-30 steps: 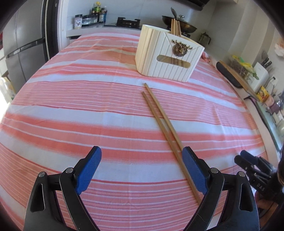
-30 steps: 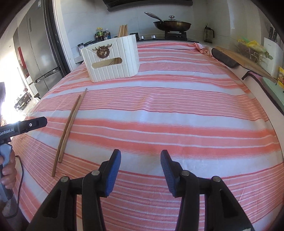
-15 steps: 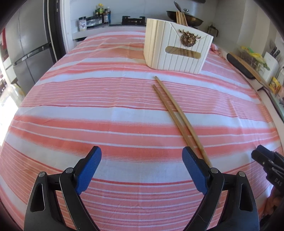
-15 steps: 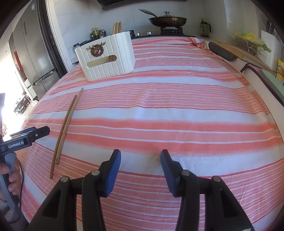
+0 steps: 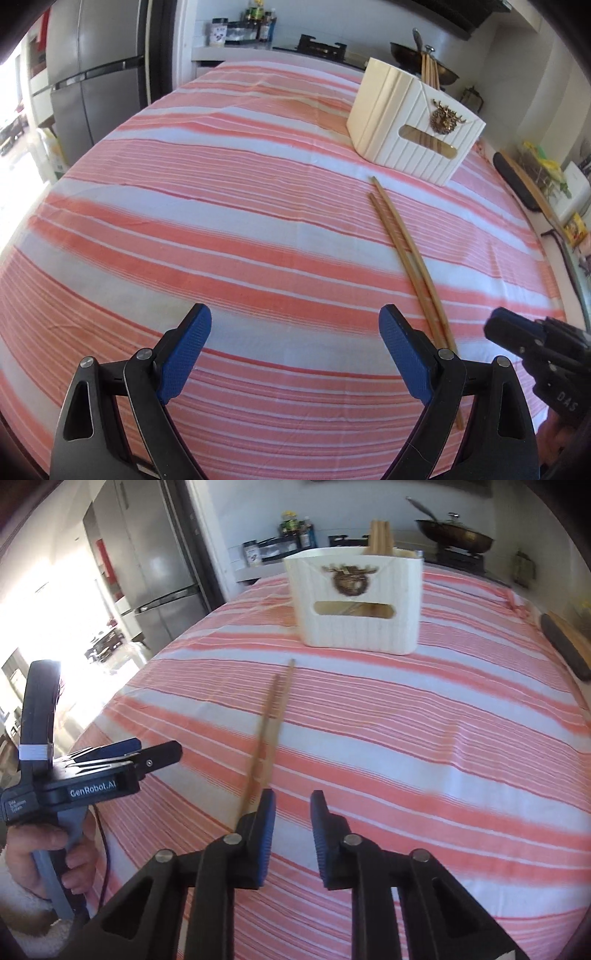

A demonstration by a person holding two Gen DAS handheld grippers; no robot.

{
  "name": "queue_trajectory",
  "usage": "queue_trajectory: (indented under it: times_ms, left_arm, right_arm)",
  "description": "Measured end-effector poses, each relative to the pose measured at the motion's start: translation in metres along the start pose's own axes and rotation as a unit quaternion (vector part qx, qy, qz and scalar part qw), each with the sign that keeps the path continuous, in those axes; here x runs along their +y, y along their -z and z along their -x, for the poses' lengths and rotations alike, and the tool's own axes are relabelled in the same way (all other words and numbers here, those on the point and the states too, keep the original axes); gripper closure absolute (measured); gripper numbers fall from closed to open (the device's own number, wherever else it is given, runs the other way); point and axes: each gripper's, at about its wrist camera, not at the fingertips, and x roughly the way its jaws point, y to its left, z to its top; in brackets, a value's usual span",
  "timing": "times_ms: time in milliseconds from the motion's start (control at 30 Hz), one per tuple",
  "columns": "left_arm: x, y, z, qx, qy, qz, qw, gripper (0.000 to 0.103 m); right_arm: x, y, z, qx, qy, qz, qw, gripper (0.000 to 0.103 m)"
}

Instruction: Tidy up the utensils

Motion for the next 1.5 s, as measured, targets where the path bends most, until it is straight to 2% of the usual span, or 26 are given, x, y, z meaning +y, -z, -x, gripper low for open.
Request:
queue_trajectory:
  times_ms: [133,267,300,367,667,733,900,1133,1267,1333,1400,1500]
  left_arm:
    - [-0.001,0.002,0.007,-0.005,0.0,-0.008,1.0,0.01]
    - [-0.005,0.005,0.008,-0.004,0.002,-0.015,0.9999,0.01]
    - [-0.007,0.005,0.007,-0.002,0.003,-0.016,0.9999,0.01]
    - [-0.014,0.006,0.005,0.003,0.007,-0.021,0.9997,0.01]
    - [-0.067,0.003,-0.003,0.01,0.041,-0.064,0.997,0.01]
    - [-0.084,0.005,-0.009,0.009,0.033,-0.085,0.9958,0.01]
    - [-0.107,0.02,-0.028,0.03,-0.021,-0.14,0.9895,0.01]
    - [-0.075,0.017,-0.019,0.033,-0.018,-0.15,0.9879,0.01]
    - [-0.042,0.013,-0.013,0.039,-0.033,-0.142,0.9886,0.01]
    - [-0.028,0.01,-0.013,0.038,-0.045,-0.133,0.9894,0.01]
    - [-0.019,0.007,-0.014,0.043,-0.044,-0.118,0.9912,0.01]
    - [-0.02,0.006,-0.016,0.047,-0.04,-0.123,0.9905,0.008]
  right_arm:
    - [0.008,-0.012,-0.031,0.03,-0.013,-0.004,0.999,0.087]
    - [0.013,-0.012,-0.043,0.045,-0.002,0.008,0.999,0.089]
    - [0.016,-0.011,-0.043,0.046,0.008,0.017,0.999,0.094]
    - [0.018,-0.009,-0.04,0.043,0.042,0.023,0.998,0.096]
    - [-0.043,0.027,0.001,0.018,0.157,-0.045,0.986,0.096]
    - [-0.054,0.038,0.013,0.014,0.173,-0.057,0.983,0.096]
    - [-0.07,0.06,0.033,0.005,0.194,-0.075,0.978,0.096]
    - [-0.085,0.074,0.049,-0.013,0.174,-0.11,0.978,0.096]
    - [-0.083,0.071,0.045,-0.008,0.171,-0.096,0.981,0.095]
    - [-0.082,0.069,0.043,-0.005,0.172,-0.083,0.982,0.092]
    - [-0.082,0.067,0.04,-0.007,0.176,-0.076,0.981,0.079]
    - [-0.081,0.065,0.037,-0.012,0.187,-0.063,0.98,0.076]
